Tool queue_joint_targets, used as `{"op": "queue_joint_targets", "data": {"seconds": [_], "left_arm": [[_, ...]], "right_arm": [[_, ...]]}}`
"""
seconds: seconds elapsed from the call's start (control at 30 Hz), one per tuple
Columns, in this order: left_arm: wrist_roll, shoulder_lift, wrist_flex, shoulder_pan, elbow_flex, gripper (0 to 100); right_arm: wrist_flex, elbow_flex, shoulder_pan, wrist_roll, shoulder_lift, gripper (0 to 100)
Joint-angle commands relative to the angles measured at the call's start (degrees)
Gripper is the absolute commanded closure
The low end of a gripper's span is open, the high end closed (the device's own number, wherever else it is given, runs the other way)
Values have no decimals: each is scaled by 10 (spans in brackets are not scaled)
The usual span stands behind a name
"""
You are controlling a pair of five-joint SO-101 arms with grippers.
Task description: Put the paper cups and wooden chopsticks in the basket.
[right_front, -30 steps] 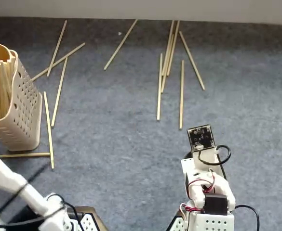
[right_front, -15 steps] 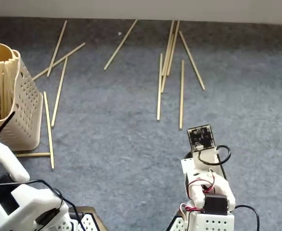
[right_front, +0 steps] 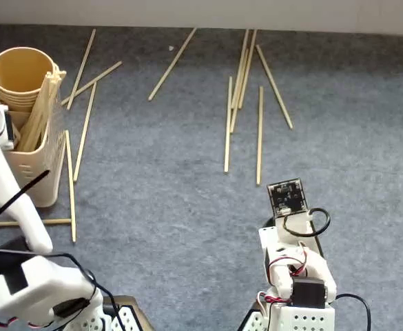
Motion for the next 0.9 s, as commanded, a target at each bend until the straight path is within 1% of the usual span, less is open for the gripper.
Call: {"op": "queue_joint_targets", "data": {"seconds": [0.0,0.1,0.2,0.33,0.47,0.73,0.8,0.87], "left_arm": [[19,-4,59,4,-121,997],[37,-1,118,21,-219,997],[50,-1,156,51,-304,997],[86,-1,173,98,-357,997],[132,-1,172,164,-368,997],[223,0,168,356,-365,997],[232,0,171,390,-349,997],[232,0,171,407,-317,997]], "right_arm": [[5,81,0,-3,0,988],[5,81,0,-3,0,988],[5,81,0,-3,0,988],[5,81,0,-3,0,988],[5,81,0,-3,0,988],[5,81,0,-3,0,988],[5,81,0,-3,0,988],[5,81,0,-3,0,988]]}}
